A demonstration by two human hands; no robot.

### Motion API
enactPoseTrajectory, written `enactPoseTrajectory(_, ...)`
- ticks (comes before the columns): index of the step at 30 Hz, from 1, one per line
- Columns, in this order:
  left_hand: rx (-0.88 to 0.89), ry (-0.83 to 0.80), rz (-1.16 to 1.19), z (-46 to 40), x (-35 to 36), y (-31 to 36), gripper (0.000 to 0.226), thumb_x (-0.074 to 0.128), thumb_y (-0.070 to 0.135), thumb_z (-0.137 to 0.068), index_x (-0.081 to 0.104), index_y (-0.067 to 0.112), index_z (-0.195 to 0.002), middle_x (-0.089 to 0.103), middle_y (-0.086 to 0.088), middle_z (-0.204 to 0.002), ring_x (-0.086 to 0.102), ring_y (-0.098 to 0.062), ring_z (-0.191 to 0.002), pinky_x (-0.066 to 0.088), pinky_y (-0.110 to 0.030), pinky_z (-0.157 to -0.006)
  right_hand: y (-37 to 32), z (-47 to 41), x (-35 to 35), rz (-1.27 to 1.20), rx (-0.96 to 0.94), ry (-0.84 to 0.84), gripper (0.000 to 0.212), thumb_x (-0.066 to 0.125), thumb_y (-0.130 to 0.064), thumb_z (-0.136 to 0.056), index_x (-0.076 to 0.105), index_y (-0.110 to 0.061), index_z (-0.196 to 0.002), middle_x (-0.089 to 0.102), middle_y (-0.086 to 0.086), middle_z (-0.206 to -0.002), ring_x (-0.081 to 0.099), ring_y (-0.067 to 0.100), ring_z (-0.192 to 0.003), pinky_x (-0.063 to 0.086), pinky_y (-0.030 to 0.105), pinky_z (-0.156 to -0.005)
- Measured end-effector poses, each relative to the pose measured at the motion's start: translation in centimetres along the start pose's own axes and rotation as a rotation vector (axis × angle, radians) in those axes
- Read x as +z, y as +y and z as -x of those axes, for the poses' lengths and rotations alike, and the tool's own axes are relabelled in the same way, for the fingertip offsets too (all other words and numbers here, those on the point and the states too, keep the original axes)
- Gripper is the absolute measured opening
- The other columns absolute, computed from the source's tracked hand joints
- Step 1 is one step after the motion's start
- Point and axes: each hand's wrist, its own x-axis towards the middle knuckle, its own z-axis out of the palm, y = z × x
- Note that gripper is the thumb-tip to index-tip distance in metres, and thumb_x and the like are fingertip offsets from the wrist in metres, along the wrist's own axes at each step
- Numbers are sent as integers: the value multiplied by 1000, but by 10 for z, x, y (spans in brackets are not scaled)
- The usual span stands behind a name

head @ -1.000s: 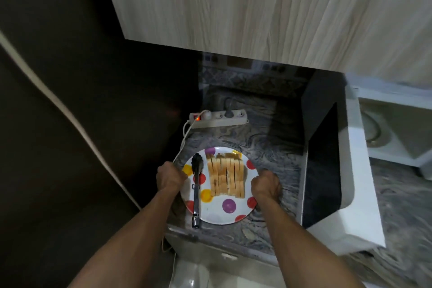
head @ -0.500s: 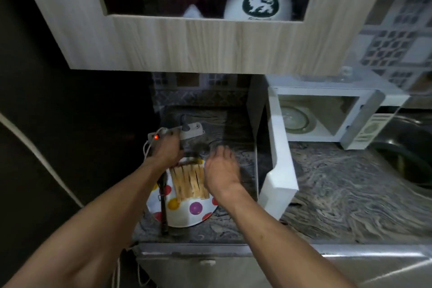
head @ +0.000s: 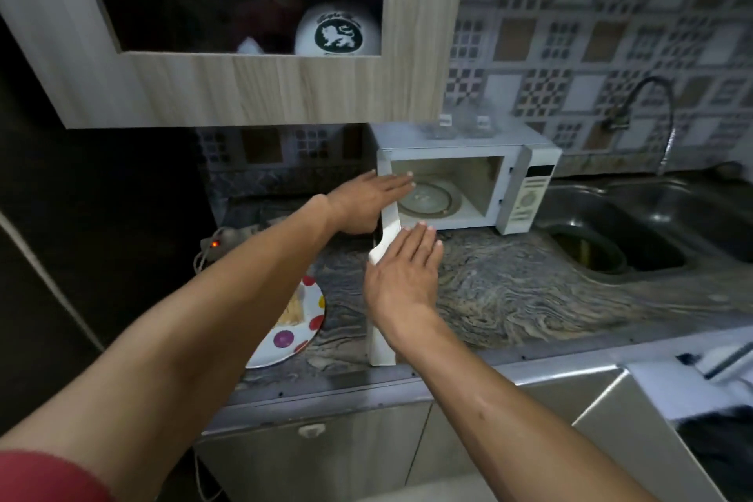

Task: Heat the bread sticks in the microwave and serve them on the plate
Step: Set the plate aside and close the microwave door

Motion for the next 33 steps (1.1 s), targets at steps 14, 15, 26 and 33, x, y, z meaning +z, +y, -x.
enactPoseTrajectory(14,8,-105,-46,-101,10,62,60,29,25,-105,1,10,-156,2,-6,-164,6,-19,-151,3,-40,-122,150,-64,10,-33,188,20,72,28,-35,-105,-4,8,-154,-7,31,-161,-5,44,-150,2,52,-123)
enactPoseTrajectory(15,24,-101,-67,-113,10,64,61,30,24,-105,1,9,-156,2,-6,-164,7,-18,-151,4,-39,-123,164,-75,11,-27,193,38,70,28,-35,-106,-2,8,-154,-4,30,-162,-3,43,-151,4,52,-123)
enactPoseTrajectory(26,-9,-62,-71,-210,27,61,78,43,5,-93,-3,12,-156,0,-5,-165,1,-17,-151,0,-37,-123,255,-192,12,-135,173,23,72,37,-21,-101,-4,-5,-158,-9,15,-166,-6,31,-153,6,49,-124)
enactPoseTrajectory(33,-100,-10,8,-242,38,61,87,46,-3,-88,-8,13,-156,-10,-4,-164,-9,-16,-150,-11,-32,-121,284,-247,16,-137,88,24,80,45,-22,-99,-7,-10,-159,-14,10,-166,-10,31,-153,2,49,-124)
